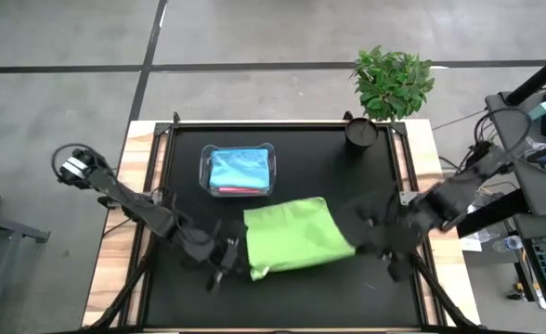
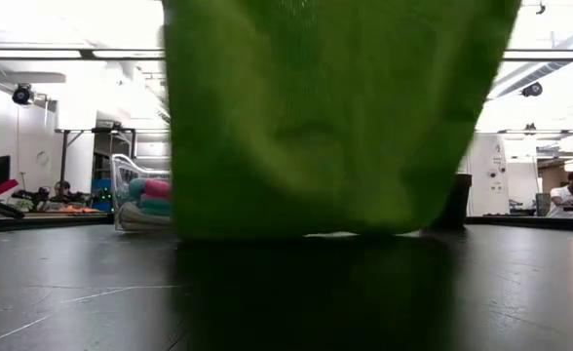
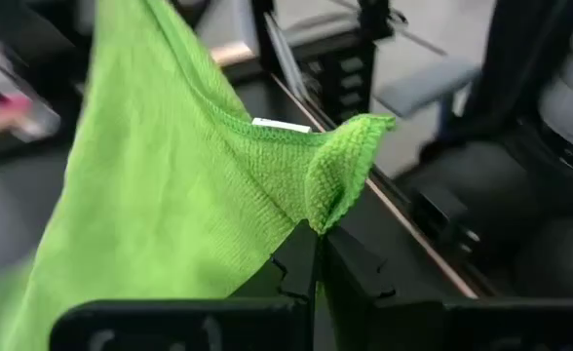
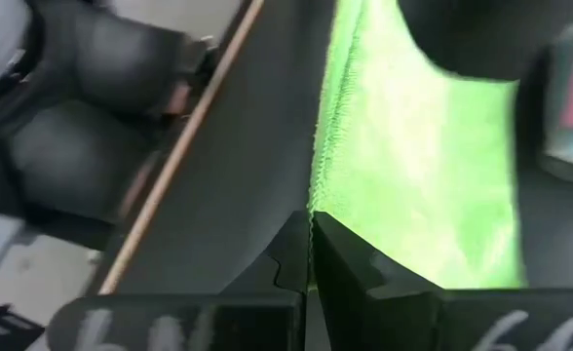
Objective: Fold microfiber towels
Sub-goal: Fold the green microfiber cloth
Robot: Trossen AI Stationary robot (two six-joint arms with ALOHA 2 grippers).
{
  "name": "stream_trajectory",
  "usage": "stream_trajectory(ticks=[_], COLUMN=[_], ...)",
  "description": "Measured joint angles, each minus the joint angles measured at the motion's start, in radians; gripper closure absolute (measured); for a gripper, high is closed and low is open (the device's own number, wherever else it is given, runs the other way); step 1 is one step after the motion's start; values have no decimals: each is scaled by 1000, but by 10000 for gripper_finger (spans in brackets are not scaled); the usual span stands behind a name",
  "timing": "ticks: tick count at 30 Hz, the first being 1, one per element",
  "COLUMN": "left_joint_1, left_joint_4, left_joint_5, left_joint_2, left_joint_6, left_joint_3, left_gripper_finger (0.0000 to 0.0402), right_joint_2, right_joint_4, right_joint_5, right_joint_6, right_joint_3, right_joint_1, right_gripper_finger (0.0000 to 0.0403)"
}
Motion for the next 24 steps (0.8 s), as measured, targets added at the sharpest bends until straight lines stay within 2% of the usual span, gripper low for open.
stream_trajectory(ticks=[6,11,14,16,19,24], left_joint_1=[-73,-85,-79,-72,-52,-32], left_joint_4=[157,175,151,127,42,-42], left_joint_5=[8,-1,-75,-124,-141,-255], left_joint_2=[177,293,328,337,336,336], left_joint_6=[-172,-286,-338,-371,-478,-570], left_joint_3=[2,2,-5,-15,-21,-34], left_gripper_finger=[402,402,402,402,402,402], right_joint_2=[51,106,136,148,157,159], right_joint_4=[219,348,362,363,368,366], right_joint_5=[-65,-68,-28,42,159,196], right_joint_6=[136,183,191,192,188,152], right_joint_3=[-178,-305,-368,-402,-439,-484], right_joint_1=[87,88,57,30,-20,-110], right_gripper_finger=[394,394,394,394,394,394])
